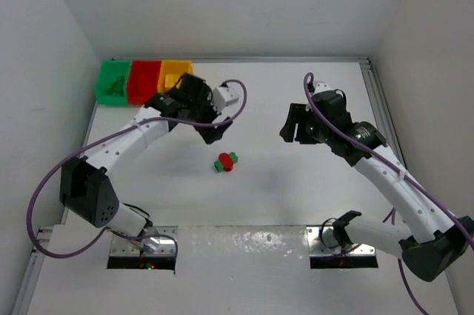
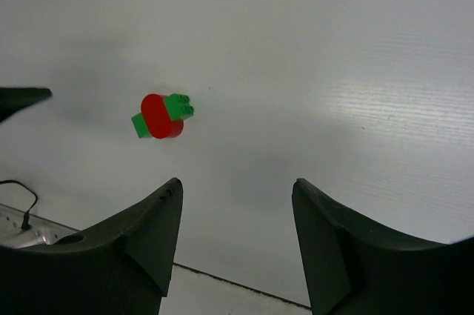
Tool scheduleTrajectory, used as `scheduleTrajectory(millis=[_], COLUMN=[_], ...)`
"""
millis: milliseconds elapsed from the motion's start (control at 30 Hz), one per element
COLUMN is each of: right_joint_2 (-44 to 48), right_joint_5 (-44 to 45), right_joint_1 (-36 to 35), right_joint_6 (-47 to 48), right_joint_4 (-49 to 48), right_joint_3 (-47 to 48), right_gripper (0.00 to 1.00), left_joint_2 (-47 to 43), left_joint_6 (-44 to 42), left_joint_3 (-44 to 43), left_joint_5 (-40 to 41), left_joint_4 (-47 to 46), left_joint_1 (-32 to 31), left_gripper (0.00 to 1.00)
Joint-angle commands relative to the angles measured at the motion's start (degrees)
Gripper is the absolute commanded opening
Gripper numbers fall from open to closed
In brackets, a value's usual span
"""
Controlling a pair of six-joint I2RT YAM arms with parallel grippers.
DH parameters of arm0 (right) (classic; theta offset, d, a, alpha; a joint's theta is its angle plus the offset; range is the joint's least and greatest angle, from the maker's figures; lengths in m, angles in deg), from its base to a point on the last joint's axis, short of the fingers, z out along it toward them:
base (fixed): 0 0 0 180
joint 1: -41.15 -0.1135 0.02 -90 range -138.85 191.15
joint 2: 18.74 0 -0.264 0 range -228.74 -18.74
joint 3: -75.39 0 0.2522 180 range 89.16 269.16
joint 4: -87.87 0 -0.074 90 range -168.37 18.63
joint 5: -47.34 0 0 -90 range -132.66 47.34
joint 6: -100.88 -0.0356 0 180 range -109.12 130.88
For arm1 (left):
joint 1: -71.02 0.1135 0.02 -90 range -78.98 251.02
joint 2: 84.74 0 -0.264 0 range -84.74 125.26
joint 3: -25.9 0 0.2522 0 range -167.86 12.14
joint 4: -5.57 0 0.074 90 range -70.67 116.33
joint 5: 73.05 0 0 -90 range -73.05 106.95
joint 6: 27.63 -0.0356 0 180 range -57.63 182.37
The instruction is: Sort the legos into containers by color
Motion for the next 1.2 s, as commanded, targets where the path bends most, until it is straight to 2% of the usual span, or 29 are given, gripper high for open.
scheduleTrajectory(millis=[0, 67, 133, 300, 400, 467, 533, 767, 1167], right_joint_2=[0.9, 0.8, 0.8, 1.0, 1.1, 1.4, 1.6, 1.7, 2.5], right_joint_5=[-1.1, -1.3, -2.0, -2.0, -1.5, -1.7, -1.8, -1.2, -0.6], right_joint_1=[-0.3, -0.3, -0.3, -0.3, -0.3, -0.3, -0.3, -0.3, -0.3], right_joint_6=[0.9, 0.7, 0.2, 0.0, 0.0, 0.0, -0.2, -0.5, -0.6], right_joint_4=[-2.5, -3.2, -3.9, -3.7, -3.1, -3.2, -3.2, -2.8, -2.0], right_joint_3=[-0.7, -1.5, -1.9, -1.7, -1.8, -1.9, -2.2, -2.2, -2.1], right_gripper=[0.61, 0.61, 0.61, 0.61, 0.61, 0.61, 0.61, 0.61, 0.61], left_joint_2=[-0.2, -0.3, 0.2, 4.7, 6.5, 7.1, 8.4, 12.0, 16.1], left_joint_6=[0.3, 1.5, 4.0, 10.2, 15.6, 17.4, 17.8, 18.9, 16.8], left_joint_3=[6.3, 10.3, 12.5, 14.1, 15.2, 16.4, 15.8, 15.9, 17.4], left_joint_5=[0.3, 3.1, 6.7, 6.7, 6.1, 11.3, 15.0, 11.5, 17.7], left_joint_4=[6.7, 6.1, 3.4, -0.1, -6.2, -9.2, -11.1, -13.9, -17.5], left_joint_1=[-4.0, -10.2, -12.7, -13.3, -13.4, -13.6, -14.0, -15.4, -15.6], left_gripper=[1.00, 1.00, 1.00, 1.00, 1.00, 1.00, 1.00, 1.00, 1.00])
